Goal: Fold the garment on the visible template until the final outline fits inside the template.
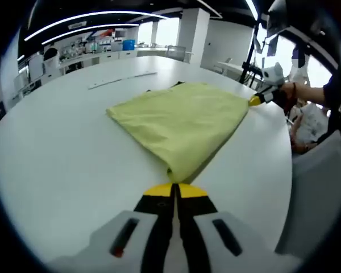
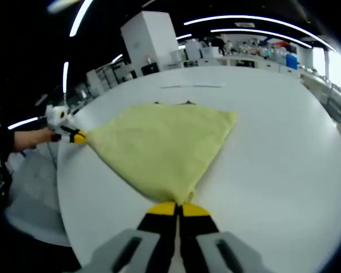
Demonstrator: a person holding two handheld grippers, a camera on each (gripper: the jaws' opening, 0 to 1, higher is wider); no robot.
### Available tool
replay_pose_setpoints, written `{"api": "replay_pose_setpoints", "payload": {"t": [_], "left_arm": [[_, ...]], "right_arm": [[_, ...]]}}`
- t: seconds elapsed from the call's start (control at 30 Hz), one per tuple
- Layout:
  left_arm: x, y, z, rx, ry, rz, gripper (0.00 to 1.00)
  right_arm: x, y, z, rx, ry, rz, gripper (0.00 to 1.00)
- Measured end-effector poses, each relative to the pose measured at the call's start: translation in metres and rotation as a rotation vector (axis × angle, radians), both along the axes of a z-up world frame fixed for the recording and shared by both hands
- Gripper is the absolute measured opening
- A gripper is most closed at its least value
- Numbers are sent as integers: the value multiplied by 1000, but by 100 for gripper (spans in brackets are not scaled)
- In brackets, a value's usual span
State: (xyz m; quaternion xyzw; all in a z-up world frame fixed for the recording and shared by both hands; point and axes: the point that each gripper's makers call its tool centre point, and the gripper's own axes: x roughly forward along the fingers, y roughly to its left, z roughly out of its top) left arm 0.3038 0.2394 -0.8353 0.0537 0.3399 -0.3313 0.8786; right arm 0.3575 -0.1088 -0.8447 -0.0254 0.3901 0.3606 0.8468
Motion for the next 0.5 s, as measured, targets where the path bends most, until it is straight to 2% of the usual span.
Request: {"api": "replay_pose_setpoints", "payload": {"t": [0.27, 0.3, 0.33, 0.4, 0.47, 0.5], "left_arm": [[-16, -2, -4, 21, 14, -23, 0], [-15, 0, -3, 28, -1, -30, 0], [-18, 3, -4, 30, 22, -22, 0], [-22, 5, -5, 45, 19, -15, 0], [-22, 5, -6, 18, 43, 16, 0], [-21, 2, -4, 3, 36, 14, 0]], "right_arm": [[-15, -2, 1, -12, 5, 17, 0], [-16, -3, 0, -15, 7, 17, 0], [-16, -3, 0, -14, 9, 16, 0], [-17, -5, 1, -12, 12, 15, 0], [-21, -4, 1, -12, 8, 22, 0], [-22, -4, 1, -18, 5, 26, 0]]}}
